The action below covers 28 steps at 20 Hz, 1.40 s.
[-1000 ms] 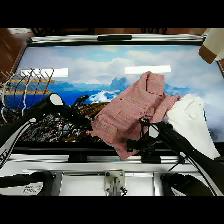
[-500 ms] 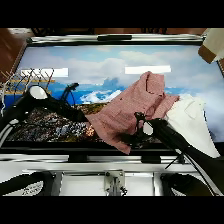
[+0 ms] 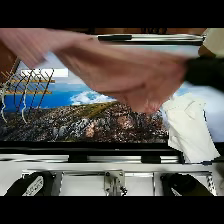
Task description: Fold the shirts.
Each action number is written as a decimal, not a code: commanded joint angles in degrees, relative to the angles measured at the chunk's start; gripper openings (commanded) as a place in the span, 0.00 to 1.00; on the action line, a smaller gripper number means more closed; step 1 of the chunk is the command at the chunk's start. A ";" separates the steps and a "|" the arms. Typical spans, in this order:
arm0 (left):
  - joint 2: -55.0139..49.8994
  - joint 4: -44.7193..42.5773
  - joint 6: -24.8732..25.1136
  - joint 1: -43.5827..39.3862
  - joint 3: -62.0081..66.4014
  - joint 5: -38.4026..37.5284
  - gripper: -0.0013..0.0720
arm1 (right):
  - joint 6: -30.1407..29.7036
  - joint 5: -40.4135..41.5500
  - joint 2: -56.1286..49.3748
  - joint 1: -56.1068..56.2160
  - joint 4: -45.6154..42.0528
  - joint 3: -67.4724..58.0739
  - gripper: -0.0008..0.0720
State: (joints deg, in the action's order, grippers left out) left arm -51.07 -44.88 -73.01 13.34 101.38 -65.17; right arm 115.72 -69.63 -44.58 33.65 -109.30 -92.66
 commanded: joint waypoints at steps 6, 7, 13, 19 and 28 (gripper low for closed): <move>14.53 -4.55 -6.16 4.57 8.00 16.57 0.05 | -0.90 11.80 -0.81 0.04 11.98 -13.40 0.09; 14.64 -7.43 -6.19 4.57 8.00 16.09 0.05 | -0.94 11.72 -1.62 0.04 11.91 -13.40 0.09; 12.24 -19.45 -6.12 4.57 4.63 12.39 0.05 | -0.83 -1.29 -8.92 0.02 6.36 -13.40 0.09; -0.02 -18.21 -5.44 4.28 -6.64 12.00 0.05 | 1.36 -9.35 -30.67 -0.63 -1.75 -13.40 0.09; -31.15 -18.12 -4.02 -8.02 -12.55 12.20 0.05 | 5.77 16.09 -58.07 -15.96 24.44 -13.40 0.09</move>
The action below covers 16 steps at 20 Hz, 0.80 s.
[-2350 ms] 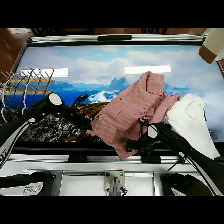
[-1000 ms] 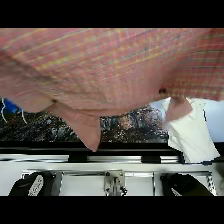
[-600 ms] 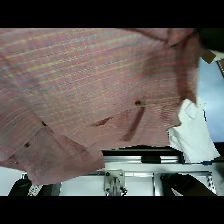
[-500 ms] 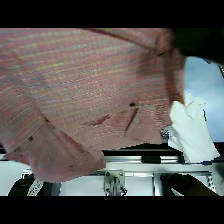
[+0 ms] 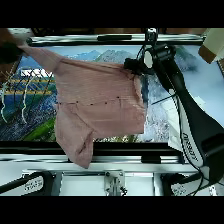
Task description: Fold the shirts.
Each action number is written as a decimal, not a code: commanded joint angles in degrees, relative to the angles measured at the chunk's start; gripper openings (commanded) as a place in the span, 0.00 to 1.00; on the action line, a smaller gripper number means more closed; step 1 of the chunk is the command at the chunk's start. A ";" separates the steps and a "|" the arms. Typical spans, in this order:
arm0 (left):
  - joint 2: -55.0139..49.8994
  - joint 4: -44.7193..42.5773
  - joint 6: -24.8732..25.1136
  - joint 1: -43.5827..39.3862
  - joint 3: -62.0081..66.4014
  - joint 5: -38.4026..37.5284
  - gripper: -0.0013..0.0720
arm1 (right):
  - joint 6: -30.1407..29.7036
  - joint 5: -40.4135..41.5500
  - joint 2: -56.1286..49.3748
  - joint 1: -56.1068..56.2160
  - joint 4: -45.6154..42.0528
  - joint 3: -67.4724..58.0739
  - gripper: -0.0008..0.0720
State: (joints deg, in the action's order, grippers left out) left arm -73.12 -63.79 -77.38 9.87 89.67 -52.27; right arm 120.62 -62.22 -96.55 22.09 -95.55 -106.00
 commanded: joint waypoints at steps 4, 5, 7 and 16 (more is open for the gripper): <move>-17.68 0.79 0.15 -10.32 -0.83 -3.39 0.06 | 0.70 6.99 -9.46 -6.73 11.21 -0.07 0.09; -19.19 0.81 0.11 -11.26 -0.83 -5.64 0.06 | 0.68 5.77 -9.97 -6.73 11.30 -0.07 0.09; -20.13 0.81 -2.08 -11.85 -0.81 -10.45 0.26 | -0.11 4.94 -9.75 -6.67 11.43 -0.09 0.45; -10.43 -1.81 -4.33 4.83 -3.78 -43.98 0.57 | -24.04 -32.15 5.18 -19.45 8.63 0.83 0.77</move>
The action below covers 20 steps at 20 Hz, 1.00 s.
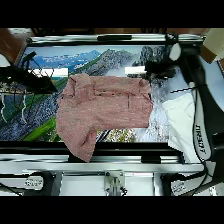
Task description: Fold the shirts.
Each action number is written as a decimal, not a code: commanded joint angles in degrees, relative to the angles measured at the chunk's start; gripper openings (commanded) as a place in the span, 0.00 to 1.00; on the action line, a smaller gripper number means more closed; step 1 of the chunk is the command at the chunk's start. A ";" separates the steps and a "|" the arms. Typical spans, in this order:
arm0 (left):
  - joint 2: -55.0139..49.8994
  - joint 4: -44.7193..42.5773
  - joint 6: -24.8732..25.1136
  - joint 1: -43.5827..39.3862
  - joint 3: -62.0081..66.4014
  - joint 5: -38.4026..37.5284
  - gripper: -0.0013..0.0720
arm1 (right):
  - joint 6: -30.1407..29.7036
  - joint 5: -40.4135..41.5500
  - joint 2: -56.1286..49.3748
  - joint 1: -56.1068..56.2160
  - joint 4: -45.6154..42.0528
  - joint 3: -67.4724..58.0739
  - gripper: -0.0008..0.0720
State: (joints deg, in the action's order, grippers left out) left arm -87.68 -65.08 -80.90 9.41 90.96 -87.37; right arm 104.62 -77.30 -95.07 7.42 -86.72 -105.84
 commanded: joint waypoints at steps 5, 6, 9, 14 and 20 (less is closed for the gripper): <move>17.64 7.50 6.38 12.00 -40.02 4.33 0.83 | -10.80 -18.38 10.58 -7.58 6.01 11.52 0.77; 18.88 9.11 8.20 12.90 -44.94 6.84 0.83 | -10.82 -17.49 11.67 -7.41 7.61 13.62 0.77; 18.75 9.66 8.52 12.46 -52.57 12.20 0.83 | -10.82 -16.26 13.73 -7.43 10.29 18.29 0.77; 17.35 10.95 8.20 7.56 -55.15 20.24 0.69 | -10.29 -15.10 15.28 -7.43 9.73 26.95 0.77; 17.16 10.91 8.24 5.35 -54.58 25.22 0.05 | -10.01 -5.07 15.28 -7.41 12.81 38.18 0.77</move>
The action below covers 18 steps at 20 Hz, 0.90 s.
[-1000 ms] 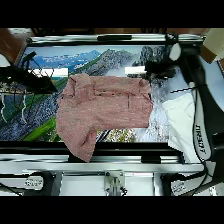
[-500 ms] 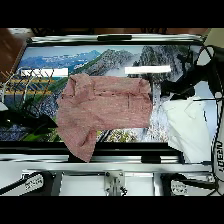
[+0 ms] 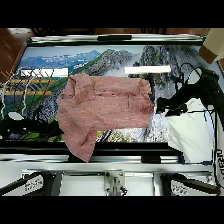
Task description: Fold the shirts.
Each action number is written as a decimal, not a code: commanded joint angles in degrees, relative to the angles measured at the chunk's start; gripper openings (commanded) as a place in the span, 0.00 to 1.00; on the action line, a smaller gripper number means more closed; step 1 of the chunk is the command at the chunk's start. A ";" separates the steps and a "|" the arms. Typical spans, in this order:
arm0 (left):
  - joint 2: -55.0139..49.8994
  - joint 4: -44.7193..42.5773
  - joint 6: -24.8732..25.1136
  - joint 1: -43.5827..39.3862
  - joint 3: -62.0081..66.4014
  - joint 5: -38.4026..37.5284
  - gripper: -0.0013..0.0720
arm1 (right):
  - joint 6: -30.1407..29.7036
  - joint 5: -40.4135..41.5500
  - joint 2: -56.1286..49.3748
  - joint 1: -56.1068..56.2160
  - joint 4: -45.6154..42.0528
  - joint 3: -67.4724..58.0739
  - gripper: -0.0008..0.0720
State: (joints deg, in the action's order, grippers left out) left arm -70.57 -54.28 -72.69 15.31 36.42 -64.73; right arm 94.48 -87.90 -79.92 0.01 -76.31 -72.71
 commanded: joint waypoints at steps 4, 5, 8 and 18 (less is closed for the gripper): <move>1.99 -0.33 0.28 0.63 0.33 2.29 0.05 | -0.63 16.83 0.09 -0.02 6.73 12.35 0.77; 2.62 -0.46 0.28 0.74 0.35 2.10 0.05 | -0.44 18.93 0.09 -0.02 6.75 13.75 0.77; 4.26 -1.20 1.77 0.72 0.42 1.86 0.05 | -0.50 20.41 -1.44 0.00 6.86 16.41 0.77; 4.33 -1.16 1.53 0.72 0.50 0.61 0.05 | -0.42 22.93 -6.91 2.56 10.97 17.14 0.77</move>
State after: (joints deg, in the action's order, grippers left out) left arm -66.28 -55.44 -71.18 15.99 36.88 -64.01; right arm 93.30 -66.85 -85.36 1.45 -65.82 -55.81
